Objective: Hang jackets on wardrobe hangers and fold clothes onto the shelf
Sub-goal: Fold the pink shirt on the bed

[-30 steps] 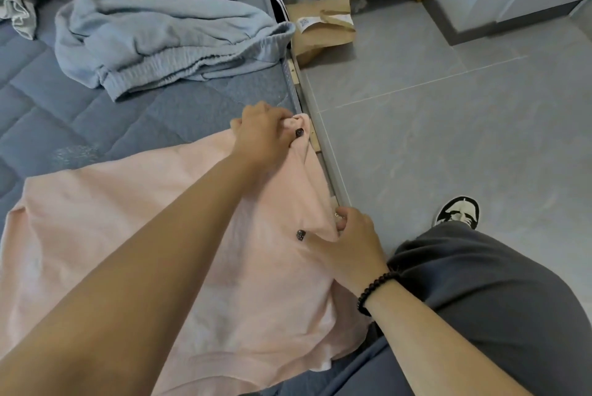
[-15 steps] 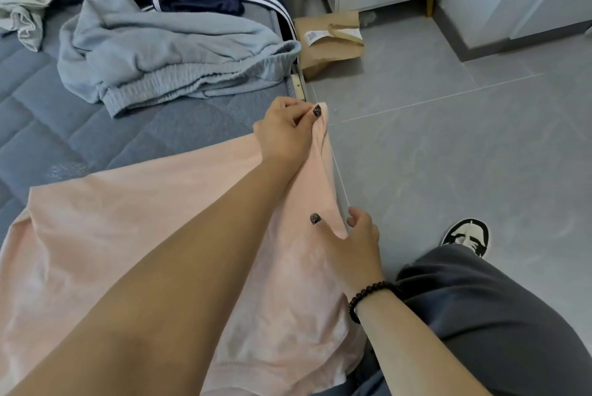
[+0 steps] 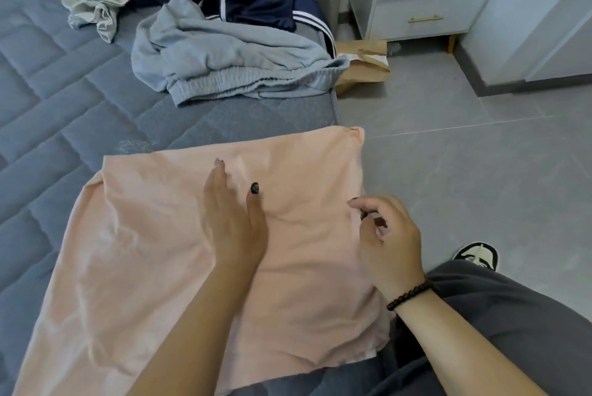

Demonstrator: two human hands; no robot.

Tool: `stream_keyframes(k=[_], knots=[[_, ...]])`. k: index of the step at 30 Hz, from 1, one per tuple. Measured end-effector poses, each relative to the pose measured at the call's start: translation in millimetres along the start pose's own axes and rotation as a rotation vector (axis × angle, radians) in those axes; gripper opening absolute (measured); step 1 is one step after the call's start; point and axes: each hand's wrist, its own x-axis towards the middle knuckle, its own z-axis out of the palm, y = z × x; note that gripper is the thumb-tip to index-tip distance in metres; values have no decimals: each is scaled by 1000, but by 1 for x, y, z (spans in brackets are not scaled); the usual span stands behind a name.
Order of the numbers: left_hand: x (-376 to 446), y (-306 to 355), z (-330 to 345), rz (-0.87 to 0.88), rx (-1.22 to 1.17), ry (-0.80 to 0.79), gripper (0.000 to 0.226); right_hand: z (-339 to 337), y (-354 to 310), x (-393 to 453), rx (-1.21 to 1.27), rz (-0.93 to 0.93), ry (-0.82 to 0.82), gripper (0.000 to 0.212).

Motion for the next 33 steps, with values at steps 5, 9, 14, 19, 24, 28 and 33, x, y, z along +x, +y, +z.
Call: stream_keyframes(k=[5,9,14,19,24,28,33], knots=[[2,-49,-84,-166,258,-41,60,25,-51,10,-98,-168,-81,33],[7,-83,-147,-123,508,-230,58,75,-96,12,-122,-209,-391,30],[-6,-146,-218,-64,620,-408,70,153,-146,19,-132,-186,-608,22],[-8,-154,-223,-41,637,-423,62,226,-169,33,-225,-166,-674,18],[-8,-158,-222,-20,641,-444,69,285,-185,27,-637,-620,-832,37],[-7,-160,-218,-10,688,-477,72,321,-185,39,-793,-894,-851,25],[-6,-160,-219,-14,708,-518,72,340,-198,77,-1045,-909,-859,29]])
